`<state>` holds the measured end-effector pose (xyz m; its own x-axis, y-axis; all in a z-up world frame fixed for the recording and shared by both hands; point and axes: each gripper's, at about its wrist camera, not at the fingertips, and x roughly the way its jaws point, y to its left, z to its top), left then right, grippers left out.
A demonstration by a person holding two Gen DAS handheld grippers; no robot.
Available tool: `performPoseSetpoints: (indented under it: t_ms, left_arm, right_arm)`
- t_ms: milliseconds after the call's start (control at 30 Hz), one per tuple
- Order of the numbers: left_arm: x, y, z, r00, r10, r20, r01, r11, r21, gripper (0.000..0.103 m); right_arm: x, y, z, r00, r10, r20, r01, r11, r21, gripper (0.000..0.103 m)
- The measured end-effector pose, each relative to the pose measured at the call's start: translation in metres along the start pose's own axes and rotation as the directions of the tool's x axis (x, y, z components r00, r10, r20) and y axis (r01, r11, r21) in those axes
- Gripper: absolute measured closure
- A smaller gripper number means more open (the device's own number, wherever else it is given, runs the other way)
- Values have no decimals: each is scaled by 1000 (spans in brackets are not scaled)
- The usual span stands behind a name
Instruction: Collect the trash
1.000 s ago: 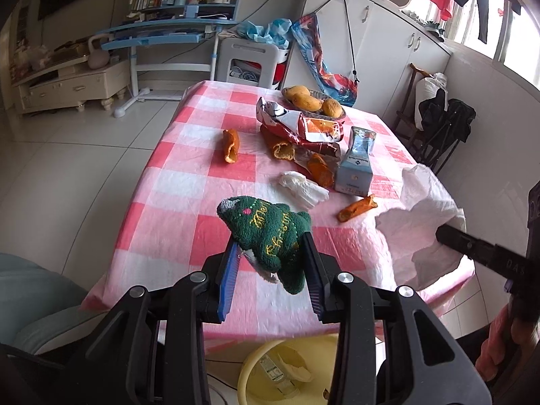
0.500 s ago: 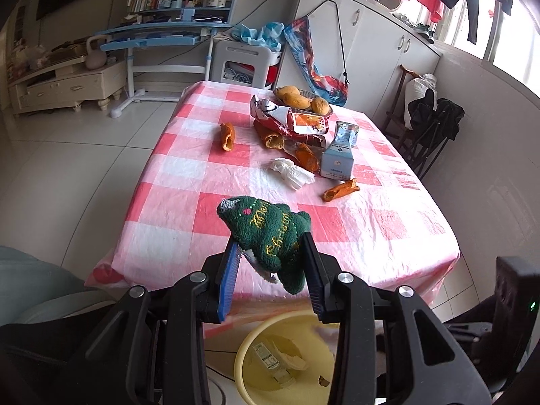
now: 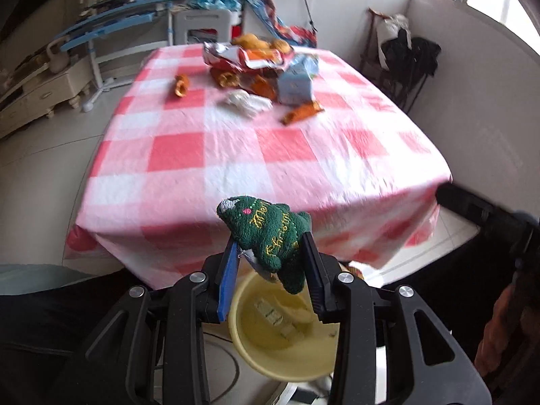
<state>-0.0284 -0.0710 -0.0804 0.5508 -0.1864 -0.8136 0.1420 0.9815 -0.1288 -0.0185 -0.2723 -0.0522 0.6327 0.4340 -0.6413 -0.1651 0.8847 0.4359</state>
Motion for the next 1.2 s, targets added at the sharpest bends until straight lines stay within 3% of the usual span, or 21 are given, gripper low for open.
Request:
performPoseSetpoints:
  t_ms: [133,267,333,633,867,1200]
  left_arm:
    - [15,-27,-18,994,17,-108,-1,990,143,64]
    - [13,-35,-21,993,28,-113,-7,982,189,58]
    - [9,-31,-19,995,28,-91,-13,986,165,52]
    - [-13,1,-3,999,31,44,-31,999,-13,48]
    - [-27,19,2,984,113,138,-97,989,-114,39]
    - [-37,32,4,959,198,201,-160,969,-189,33]
  right_arm:
    - [1,-9,5,1000,-5,8,4,999,41,36]
    - [2,-8,8,1000,-12,16,11,999,38,32]
    - [1,-9,8,1000,-15,16,14,999,34,32]
    - [2,-8,5,1000,-23,9,23,1000,14,31]
    - [2,0,3,999,-38,19,39,999,-29,31]
    - [1,12,2,999,-41,36,44,995,-91,31]
